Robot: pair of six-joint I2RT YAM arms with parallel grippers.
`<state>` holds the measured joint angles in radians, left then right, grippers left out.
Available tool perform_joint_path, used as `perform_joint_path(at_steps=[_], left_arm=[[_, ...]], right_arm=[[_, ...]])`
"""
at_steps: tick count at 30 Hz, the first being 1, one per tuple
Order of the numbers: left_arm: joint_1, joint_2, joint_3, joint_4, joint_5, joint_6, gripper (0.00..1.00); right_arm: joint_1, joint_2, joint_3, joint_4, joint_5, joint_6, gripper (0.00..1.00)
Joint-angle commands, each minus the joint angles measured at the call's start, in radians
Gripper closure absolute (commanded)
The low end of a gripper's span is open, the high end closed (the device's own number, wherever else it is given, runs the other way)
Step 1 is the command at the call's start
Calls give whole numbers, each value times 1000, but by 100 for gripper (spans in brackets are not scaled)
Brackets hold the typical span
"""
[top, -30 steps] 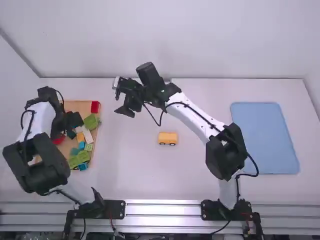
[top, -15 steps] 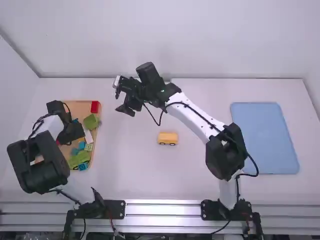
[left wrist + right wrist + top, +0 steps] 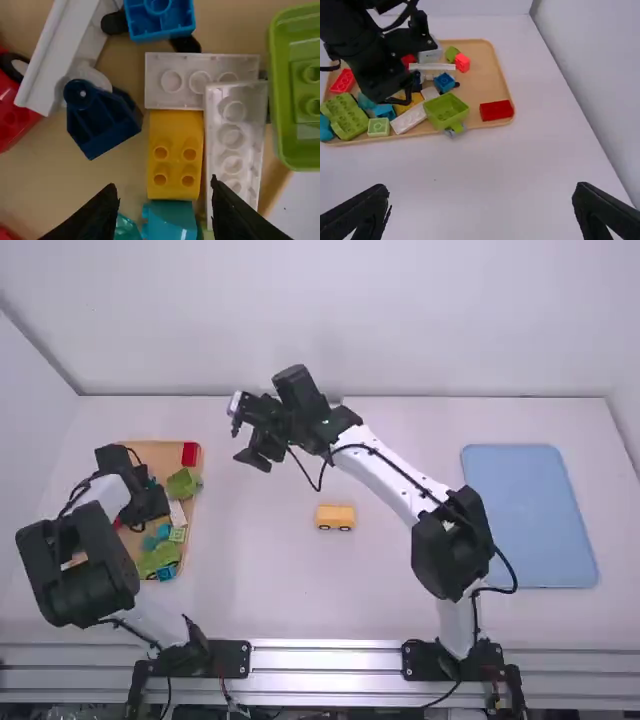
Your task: Assemble lego blocks to make yellow taxi
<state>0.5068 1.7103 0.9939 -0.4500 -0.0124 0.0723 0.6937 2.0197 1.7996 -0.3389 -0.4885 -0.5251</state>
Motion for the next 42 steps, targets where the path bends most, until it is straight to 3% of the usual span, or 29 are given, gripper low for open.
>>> perform_joint_path(at_steps=[1, 16, 27, 30, 35, 39, 42], left_arm=[[4, 21, -13, 4, -3, 14, 52], [4, 129, -16, 74, -3, 2, 55], [4, 130, -10, 63, -7, -61, 80], [4, 76, 24, -1, -7, -62, 90], [-20, -121, 37, -70, 48, -29, 90], [-135, -264, 18, -83, 289, 221, 98], [-260, -294, 18, -120, 328, 358, 98]], right_arm=[[0, 1, 34, -2, 18, 6, 2], [-1, 1, 34, -2, 19, 5, 2], [-16, 1, 34, -3, 19, 6, 2], [-39, -4, 34, -10, 19, 38, 2], [-91, -31, 34, -84, -28, 57, 2], [-126, -55, 34, -170, -121, -50, 2], [-150, -77, 33, -225, -112, -53, 2]])
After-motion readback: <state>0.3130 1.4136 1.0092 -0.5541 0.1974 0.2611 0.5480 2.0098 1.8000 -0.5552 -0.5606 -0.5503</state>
